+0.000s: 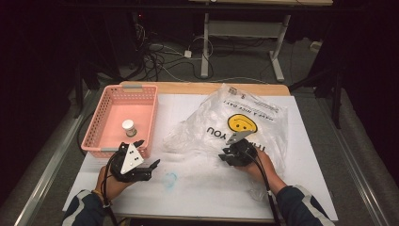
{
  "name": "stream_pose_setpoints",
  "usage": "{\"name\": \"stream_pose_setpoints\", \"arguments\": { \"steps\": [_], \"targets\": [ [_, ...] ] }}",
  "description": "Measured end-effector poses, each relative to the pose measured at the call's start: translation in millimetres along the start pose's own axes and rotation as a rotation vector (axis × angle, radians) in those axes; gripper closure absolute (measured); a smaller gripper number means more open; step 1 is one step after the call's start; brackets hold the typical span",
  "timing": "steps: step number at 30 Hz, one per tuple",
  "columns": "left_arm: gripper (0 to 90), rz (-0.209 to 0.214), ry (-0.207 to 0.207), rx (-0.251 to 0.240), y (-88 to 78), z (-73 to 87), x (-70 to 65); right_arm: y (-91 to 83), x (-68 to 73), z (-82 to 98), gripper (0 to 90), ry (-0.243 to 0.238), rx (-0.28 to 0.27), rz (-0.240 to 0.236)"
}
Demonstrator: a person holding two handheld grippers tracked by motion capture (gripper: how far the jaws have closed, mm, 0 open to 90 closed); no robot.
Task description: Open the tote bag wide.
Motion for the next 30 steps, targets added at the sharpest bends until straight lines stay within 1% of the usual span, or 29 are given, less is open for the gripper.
{"name": "stream_pose_setpoints", "arguments": {
  "steps": [1,3,4,5,8,11,15,17,19,20,21,22,23,24,28,29,30],
  "targets": [
    [17.2,0.000,0.000,0.001,0.2,0.1,0.0,-0.2,-0.1,-0.1,78.1,0.001,0.001,0.004],
    [17.4,0.000,-0.001,0.002,0.3,0.1,0.1,-0.4,-0.7,-0.2,85.0,0.019,0.003,0.013],
    [17.4,-0.001,-0.001,0.001,-0.1,0.0,0.3,-0.6,-1.3,-0.5,88.2,0.016,0.004,0.020],
    [17.4,-0.001,-0.003,0.000,-0.4,-0.1,0.5,-1.1,-1.2,-0.7,88.9,0.021,0.007,0.022],
    [17.4,-0.005,-0.006,-0.005,-1.4,-0.5,1.4,-6.8,-2.1,-5.9,90.0,0.025,-0.033,0.033],
    [17.4,-0.005,-0.008,-0.006,-1.3,-0.8,1.4,-14.9,-2.7,-12.4,90.0,0.042,-0.070,0.051],
    [17.4,-0.009,-0.007,-0.006,-2.1,-1.3,1.8,-26.8,-6.0,-20.3,90.0,0.043,-0.120,0.086],
    [17.4,-0.016,-0.010,-0.007,-4.1,-1.4,3.4,-33.8,-7.0,-24.9,90.0,0.065,-0.155,0.093],
    [17.4,-0.019,-0.011,-0.008,-4.8,-1.5,4.2,-40.9,-8.3,-29.0,90.0,0.069,-0.182,0.110],
    [17.4,-0.022,-0.013,-0.012,-5.3,-1.9,5.0,-44.2,-8.9,-31.0,90.0,0.068,-0.194,0.114],
    [17.4,-0.025,-0.012,-0.012,-6.1,-2.2,6.1,-44.2,-8.9,-31.0,90.0,0.068,-0.194,0.114],
    [17.4,-0.033,-0.020,-0.019,-8.1,-3.3,9.3,-50.2,-10.4,-35.0,90.0,0.073,-0.215,0.128],
    [17.4,-0.033,-0.020,-0.019,-8.1,-3.3,9.3,-50.2,-10.4,-35.0,90.0,0.073,-0.215,0.128],
    [17.4,-0.043,-0.030,-0.028,-10.4,-5.0,13.4,-56.2,-12.0,-39.0,90.0,0.081,-0.238,0.137],
    [17.1,-0.064,-0.049,-0.042,-16.1,-10.2,25.9,-65.7,-13.7,-47.2,90.0,0.072,-0.277,0.151],
    [17.1,-0.064,-0.049,-0.042,-16.1,-10.2,25.9,-67.6,-14.2,-49.0,90.0,0.072,-0.281,0.155],
    [17.0,-0.065,-0.057,-0.045,-17.5,-11.4,29.7,-69.3,-14.8,-50.9,90.0,0.076,-0.293,0.156]
  ]
}}
Point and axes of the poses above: each handheld gripper's, and its own axes: y roughly forward along the jaws, z roughly out of its underside, x roughly to its left, the point moved 5 cm from there along y, roughly forward along the jaws, and after that the axes turned 6 degrees about y, right-handed, at the moved point
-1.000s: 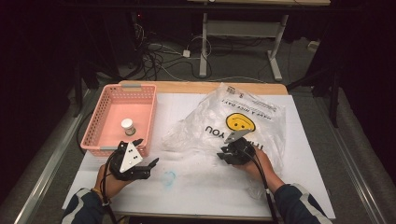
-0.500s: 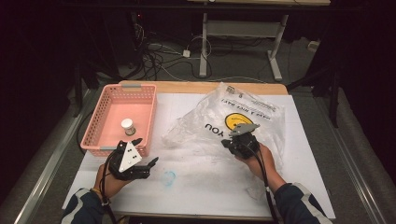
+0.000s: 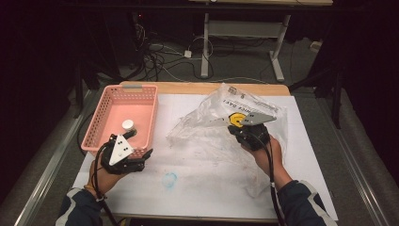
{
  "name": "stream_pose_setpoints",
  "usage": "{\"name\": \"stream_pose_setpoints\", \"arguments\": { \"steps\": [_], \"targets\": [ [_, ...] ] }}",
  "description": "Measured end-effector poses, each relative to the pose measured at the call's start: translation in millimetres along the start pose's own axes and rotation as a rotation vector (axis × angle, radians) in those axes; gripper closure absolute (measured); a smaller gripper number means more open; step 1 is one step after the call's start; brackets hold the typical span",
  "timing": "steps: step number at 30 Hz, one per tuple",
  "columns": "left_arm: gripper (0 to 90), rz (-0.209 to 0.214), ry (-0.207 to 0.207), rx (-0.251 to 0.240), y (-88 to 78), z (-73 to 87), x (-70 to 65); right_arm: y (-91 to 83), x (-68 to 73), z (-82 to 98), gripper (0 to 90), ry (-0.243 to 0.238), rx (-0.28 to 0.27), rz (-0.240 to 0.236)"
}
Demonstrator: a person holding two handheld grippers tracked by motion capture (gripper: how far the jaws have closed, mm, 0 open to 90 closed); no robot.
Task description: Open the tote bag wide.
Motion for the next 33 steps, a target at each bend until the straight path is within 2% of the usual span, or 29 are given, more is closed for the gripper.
{"name": "stream_pose_setpoints", "arguments": {
  "steps": [5,6,7,8,9,10,12,13,14,16,18,20,21,23,24,25,26,28,30,31,33],
  "targets": [
    [17.0,-0.034,-0.038,0.010,-3.7,-3.6,28.2,-3.9,-1.5,-9.5,90.0,-0.003,-0.024,0.002],
    [17.0,-0.034,-0.038,0.010,-3.7,-3.6,28.2,-3.9,-1.5,-9.5,90.0,-0.003,-0.024,0.002],
    [17.0,-0.046,-0.047,0.019,-2.8,-3.0,37.5,-4.6,-1.8,-13.0,90.0,-0.009,-0.034,0.006],
    [17.0,-0.046,-0.047,0.019,-2.8,-3.0,37.5,-4.7,-1.7,-14.1,90.0,-0.005,-0.038,0.001],
    [17.0,-0.044,-0.063,0.040,0.3,-2.2,47.0,-4.9,-1.6,-15.1,90.0,-0.009,-0.041,-0.001],
    [17.0,-0.046,-0.061,0.052,2.7,-2.0,52.5,-4.9,-1.5,-15.8,90.0,-0.010,-0.041,-0.003],
    [17.0,-0.038,-0.076,0.069,5.2,-1.5,56.9,-4.6,-1.9,-16.7,90.0,-0.009,-0.042,-0.010],
    [17.1,-0.017,-0.093,0.104,12.9,-0.7,67.7,-4.4,-1.9,-17.0,90.0,-0.011,-0.044,-0.013],
    [17.1,-0.017,-0.093,0.104,12.9,-0.7,67.7,-4.1,-2.0,-17.4,90.0,-0.011,-0.045,-0.014],
    [17.1,-0.014,-0.086,0.156,21.5,0.4,78.3,-3.5,-2.4,-18.3,90.0,-0.014,-0.046,-0.019],
    [17.2,0.007,-0.093,0.199,30.1,1.7,87.7,-3.2,-2.6,-18.9,90.0,-0.017,-0.049,-0.022],
    [17.9,0.026,-0.093,0.277,44.9,6.4,100.5,-2.9,-2.9,-18.5,90.0,-0.015,-0.046,-0.029],
    [18.1,0.026,-0.093,0.277,44.9,6.4,100.5,-2.9,-3.2,-18.1,90.0,-0.011,-0.045,-0.032],
    [18.5,0.062,-0.113,0.333,56.1,12.3,106.5,-2.9,-3.8,-17.6,90.0,-0.005,-0.043,-0.037],
    [19.5,0.069,-0.109,0.367,61.6,15.7,108.5,-3.0,-3.8,-17.3,90.0,-0.003,-0.042,-0.040],
    [20.4,0.087,-0.110,0.426,71.3,22.9,111.2,-3.2,-3.7,-17.0,90.0,-0.005,-0.043,-0.041],
    [22.7,0.108,-0.114,0.451,75.4,26.7,111.8,-3.1,-3.6,-16.4,90.0,-0.005,-0.040,-0.042],
    [27.7,0.111,-0.099,0.505,82.1,33.5,114.2,-2.1,-3.2,-15.3,90.0,-0.009,-0.036,-0.047],
    [36.8,0.123,-0.109,0.518,84.1,35.9,115.6,-1.1,-2.5,-14.0,90.0,-0.007,-0.028,-0.053],
    [37.4,0.136,-0.124,0.546,87.6,41.6,118.5,-0.7,-2.1,-13.6,90.0,-0.007,-0.026,-0.054],
    [40.7,0.148,-0.146,0.558,89.3,45.4,120.2,-0.2,-1.6,-13.5,90.0,-0.010,-0.027,-0.058]
  ]
}}
Point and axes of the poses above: each handheld gripper's, and its own axes: y roughly forward along the jaws, z roughly out of its underside, x roughly to its left, the point moved 5 cm from there along y, roughly forward along the jaws, and after that the axes turned 6 degrees about y, right-handed, at the moved point
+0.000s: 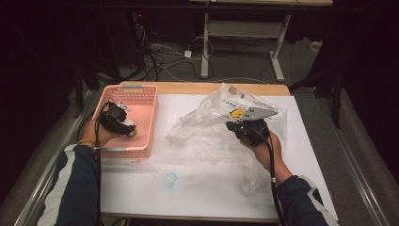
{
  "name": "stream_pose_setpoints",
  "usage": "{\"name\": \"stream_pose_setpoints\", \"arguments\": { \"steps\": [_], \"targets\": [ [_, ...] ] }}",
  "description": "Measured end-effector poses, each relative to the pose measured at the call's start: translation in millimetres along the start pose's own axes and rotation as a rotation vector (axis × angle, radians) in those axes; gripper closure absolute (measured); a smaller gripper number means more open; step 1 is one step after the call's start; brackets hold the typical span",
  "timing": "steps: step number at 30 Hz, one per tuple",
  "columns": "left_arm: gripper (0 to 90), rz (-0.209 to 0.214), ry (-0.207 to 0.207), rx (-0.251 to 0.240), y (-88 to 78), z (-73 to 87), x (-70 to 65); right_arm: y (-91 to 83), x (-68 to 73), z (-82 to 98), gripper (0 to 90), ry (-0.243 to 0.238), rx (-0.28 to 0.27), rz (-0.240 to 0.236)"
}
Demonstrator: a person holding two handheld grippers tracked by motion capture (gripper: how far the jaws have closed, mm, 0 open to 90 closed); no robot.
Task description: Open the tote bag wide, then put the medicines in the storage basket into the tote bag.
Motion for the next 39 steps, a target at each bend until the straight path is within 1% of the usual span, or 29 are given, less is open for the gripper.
{"name": "stream_pose_setpoints", "arguments": {
  "steps": [2,3,4,5,7,8,10,12,15,17,18,19,20,23,25,27,28,31,32,33,35,36,37,38,39],
  "targets": [
    [41.9,0.003,0.006,0.009,1.9,0.0,-0.3,0.1,0.3,0.4,90.0,-0.003,0.001,-0.001],
    [43.4,0.003,0.006,0.009,1.9,0.0,-0.3,0.2,0.2,0.5,90.0,-0.003,0.000,-0.002],
    [46.3,0.013,0.017,0.022,3.3,0.1,-1.5,0.2,0.0,0.7,90.0,-0.002,0.001,-0.001],
    [46.3,0.006,0.022,0.026,4.0,-0.6,-2.0,0.2,-0.2,0.9,90.0,-0.001,0.001,0.000],
    [46.9,0.008,0.024,0.025,3.7,-0.6,-2.0,-0.3,0.1,1.1,90.0,-0.001,-0.002,0.000],
    [47.6,0.015,0.024,0.015,2.4,-0.6,-2.0,-0.8,0.2,1.3,90.0,-0.001,-0.002,0.001],
    [47.9,0.014,0.026,0.016,2.3,-0.5,-2.1,-1.6,-0.2,1.0,90.0,-0.005,-0.004,0.003],
    [48.0,-0.002,0.055,0.030,1.0,-0.8,-2.8,-2.4,-0.7,0.5,90.0,-0.004,-0.010,0.006],
    [48.1,-0.003,0.057,0.025,0.3,-0.9,-2.5,-4.1,-1.8,-0.2,90.0,0.000,-0.017,0.008],
    [48.2,-0.025,0.062,0.007,-2.6,-1.0,0.2,-4.2,-2.7,-0.6,90.0,0.001,-0.019,0.008],
    [48.2,-0.024,0.053,-0.010,-4.1,-1.0,1.3,-3.9,-3.0,-0.7,90.0,0.002,-0.019,0.009],
    [48.2,-0.024,0.053,-0.010,-4.1,-1.0,1.3,-3.7,-3.3,-0.7,90.0,0.002,-0.017,0.009],
    [48.2,-0.026,0.049,-0.027,-5.3,-1.1,2.4,-3.2,-3.6,-0.9,90.0,0.003,-0.019,0.005],
    [48.2,-0.042,0.030,-0.059,-8.4,-1.1,5.5,-2.7,-3.6,-1.0,90.0,0.006,-0.017,0.006],
    [48.2,-0.049,0.029,-0.065,-8.8,-1.2,5.7,-2.7,-3.5,-1.2,90.0,0.002,-0.017,0.009],
    [48.3,-0.054,0.021,-0.088,-11.9,-1.4,5.8,-2.5,-3.4,-1.3,90.0,0.003,-0.018,0.007],
    [48.3,-0.054,0.021,-0.088,-11.9,-1.4,5.8,-2.6,-3.3,-1.2,90.0,0.002,-0.017,0.009],
    [48.3,-0.072,0.013,-0.117,-16.8,-2.5,6.5,-2.4,-3.2,-1.0,90.0,0.003,-0.016,0.010],
    [48.3,-0.080,0.015,-0.128,-18.8,-3.2,6.4,-2.4,-3.2,-1.1,90.0,0.000,-0.015,0.013],
    [48.3,-0.096,0.012,-0.154,-23.5,-4.8,5.4,-2.7,-3.5,-1.7,90.0,-0.003,-0.018,0.017],
    [48.3,-0.094,-0.002,-0.200,-29.3,-7.0,3.4,-4.9,-4.6,-4.1,90.0,-0.001,-0.023,0.023],
    [48.3,-0.094,-0.002,-0.200,-29.3,-7.0,3.4,-6.3,-5.5,-6.0,90.0,0.000,-0.030,0.026],
    [48.3,-0.101,0.001,-0.211,-31.7,-8.3,2.3,-7.3,-6.0,-7.6,90.0,0.002,-0.036,0.030],
    [48.3,-0.116,0.009,-0.214,-34.2,-9.8,1.0,-7.7,-6.2,-8.7,90.0,0.004,-0.038,0.031],
    [48.3,-0.123,0.014,-0.228,-36.9,-11.7,-1.0,-7.5,-6.6,-9.4,90.0,0.003,-0.039,0.031]
  ]
}}
Point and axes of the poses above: each handheld gripper's, and its own axes: y roughly forward along the jaws, z roughly out of its underside, x roughly to its left, the point moved 5 cm from there along y, roughly forward along the jaws, and after that the axes turned 6 degrees about y, right-handed, at the moved point
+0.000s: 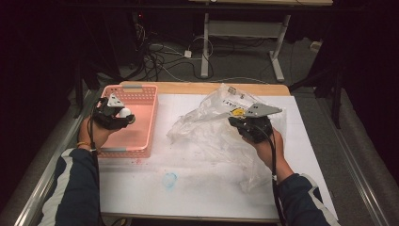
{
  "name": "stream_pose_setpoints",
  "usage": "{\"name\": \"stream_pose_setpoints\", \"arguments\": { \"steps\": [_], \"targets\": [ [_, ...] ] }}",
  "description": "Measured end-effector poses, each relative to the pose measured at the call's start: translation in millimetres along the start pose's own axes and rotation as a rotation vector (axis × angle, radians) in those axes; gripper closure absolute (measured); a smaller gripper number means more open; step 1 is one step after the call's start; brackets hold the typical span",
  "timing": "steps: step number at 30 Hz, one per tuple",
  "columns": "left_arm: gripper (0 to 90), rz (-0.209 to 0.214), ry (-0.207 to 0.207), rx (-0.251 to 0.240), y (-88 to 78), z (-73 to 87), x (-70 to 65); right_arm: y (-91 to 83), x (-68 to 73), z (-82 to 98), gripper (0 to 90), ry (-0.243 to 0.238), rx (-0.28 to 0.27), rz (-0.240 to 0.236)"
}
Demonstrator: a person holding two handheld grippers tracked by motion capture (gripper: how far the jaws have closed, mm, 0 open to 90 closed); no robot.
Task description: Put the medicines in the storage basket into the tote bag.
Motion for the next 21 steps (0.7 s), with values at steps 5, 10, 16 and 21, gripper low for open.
{"name": "stream_pose_setpoints", "arguments": {
  "steps": [5,10,16,21],
  "targets": [
    [48.3,0.011,-0.001,-0.090,-12.3,-10.9,-10.6,4.6,-0.5,0.7,90.0,0.001,0.013,0.008],
    [48.3,0.008,0.024,-0.172,-23.6,-22.7,-25.3,5.5,0.2,-1.6,90.0,-0.007,0.013,0.020],
    [48.4,0.038,0.040,-0.250,-36.0,-33.3,-45.0,6.6,0.4,-7.3,90.0,-0.001,0.005,0.029],
    [48.3,0.052,0.072,-0.309,-49.8,-42.3,-61.2,5.4,0.4,-11.1,90.0,0.008,-0.006,0.039]
  ]
}}
Point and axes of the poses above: each handheld gripper's, and its own axes: y roughly forward along the jaws, z roughly out of its underside, x roughly to its left, the point moved 5 cm from there along y, roughly forward along the jaws, and after that the axes turned 6 degrees about y, right-handed, at the moved point
